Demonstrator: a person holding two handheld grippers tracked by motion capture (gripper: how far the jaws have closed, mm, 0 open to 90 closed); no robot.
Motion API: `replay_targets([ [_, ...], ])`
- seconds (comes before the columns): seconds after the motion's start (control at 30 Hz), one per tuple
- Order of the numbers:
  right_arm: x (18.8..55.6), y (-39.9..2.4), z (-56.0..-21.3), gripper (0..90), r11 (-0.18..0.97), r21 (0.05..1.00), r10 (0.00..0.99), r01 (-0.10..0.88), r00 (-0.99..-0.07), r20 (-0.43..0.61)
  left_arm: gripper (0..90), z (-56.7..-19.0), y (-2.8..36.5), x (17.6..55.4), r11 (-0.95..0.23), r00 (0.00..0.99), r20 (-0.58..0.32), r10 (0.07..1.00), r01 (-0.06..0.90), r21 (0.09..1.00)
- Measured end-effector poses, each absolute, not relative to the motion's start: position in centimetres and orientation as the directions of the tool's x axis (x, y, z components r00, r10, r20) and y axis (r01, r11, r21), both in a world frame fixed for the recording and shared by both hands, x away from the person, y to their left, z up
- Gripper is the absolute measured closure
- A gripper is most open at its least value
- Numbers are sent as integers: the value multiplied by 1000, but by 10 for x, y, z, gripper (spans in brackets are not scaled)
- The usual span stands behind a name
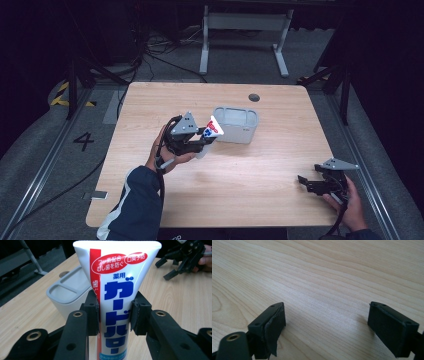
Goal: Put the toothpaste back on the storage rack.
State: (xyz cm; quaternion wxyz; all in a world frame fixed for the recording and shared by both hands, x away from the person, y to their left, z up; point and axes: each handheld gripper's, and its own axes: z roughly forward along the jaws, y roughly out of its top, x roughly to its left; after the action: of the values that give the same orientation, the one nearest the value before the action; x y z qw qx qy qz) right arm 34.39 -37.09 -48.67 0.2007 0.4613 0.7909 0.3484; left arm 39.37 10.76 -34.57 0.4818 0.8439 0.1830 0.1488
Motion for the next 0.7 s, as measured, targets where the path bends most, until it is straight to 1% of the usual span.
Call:
replay_targets([
  [0.23,344,-371,-487,153,332,736,869,590,-494,4,653,-332,99,397,-454,895,95,436,128,882],
  [0.47,344,-371,-487,152,331,736,869,590,-494,5,653,-326,90,402,-449,894,106,435,114,886],
  [0.7,344,-371,-487,152,331,736,869,590,-494,5,654,-318,84,407,-409,889,100,446,104,907],
])
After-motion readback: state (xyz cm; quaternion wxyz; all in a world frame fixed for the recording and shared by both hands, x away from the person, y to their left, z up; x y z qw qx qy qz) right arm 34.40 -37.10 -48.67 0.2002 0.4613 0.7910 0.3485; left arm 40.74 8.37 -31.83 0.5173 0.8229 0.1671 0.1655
